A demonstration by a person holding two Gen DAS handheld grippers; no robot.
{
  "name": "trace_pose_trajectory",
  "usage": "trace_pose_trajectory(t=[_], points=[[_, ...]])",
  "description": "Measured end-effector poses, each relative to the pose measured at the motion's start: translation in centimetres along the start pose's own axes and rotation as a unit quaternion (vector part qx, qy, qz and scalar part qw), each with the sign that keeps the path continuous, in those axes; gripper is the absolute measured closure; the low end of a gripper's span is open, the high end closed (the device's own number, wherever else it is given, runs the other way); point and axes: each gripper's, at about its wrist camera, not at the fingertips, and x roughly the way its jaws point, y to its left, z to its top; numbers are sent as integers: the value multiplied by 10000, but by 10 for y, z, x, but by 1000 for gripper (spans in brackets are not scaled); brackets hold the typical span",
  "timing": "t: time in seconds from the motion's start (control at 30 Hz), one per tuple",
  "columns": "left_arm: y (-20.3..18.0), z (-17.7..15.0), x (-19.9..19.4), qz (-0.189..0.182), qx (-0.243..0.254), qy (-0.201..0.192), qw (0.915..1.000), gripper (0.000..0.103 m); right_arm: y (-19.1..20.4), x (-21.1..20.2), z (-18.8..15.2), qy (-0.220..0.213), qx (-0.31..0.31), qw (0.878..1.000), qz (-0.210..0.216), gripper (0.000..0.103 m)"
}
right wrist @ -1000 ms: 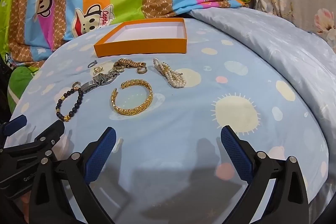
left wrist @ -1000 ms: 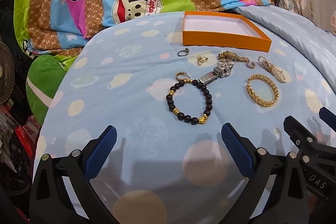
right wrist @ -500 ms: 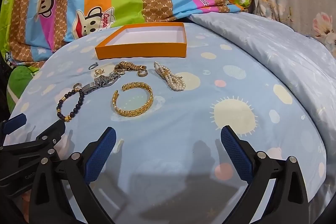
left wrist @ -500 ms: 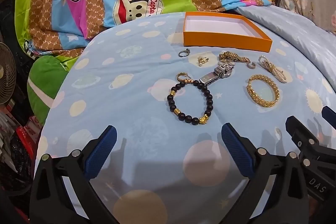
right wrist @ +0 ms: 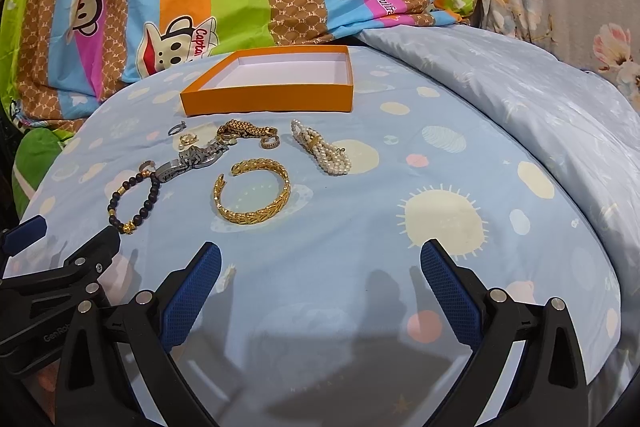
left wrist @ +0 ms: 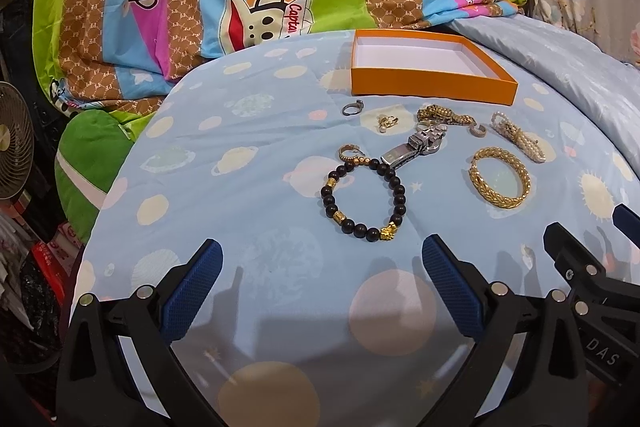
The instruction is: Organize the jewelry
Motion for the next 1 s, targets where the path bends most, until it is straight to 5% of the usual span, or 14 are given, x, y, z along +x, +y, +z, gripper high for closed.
trace_pose_trajectory(t=[1.0], points=[[2,-3,-1,-42,-62,-22,10000,5,1,-1,-1,-44,-9,10000,46,5]])
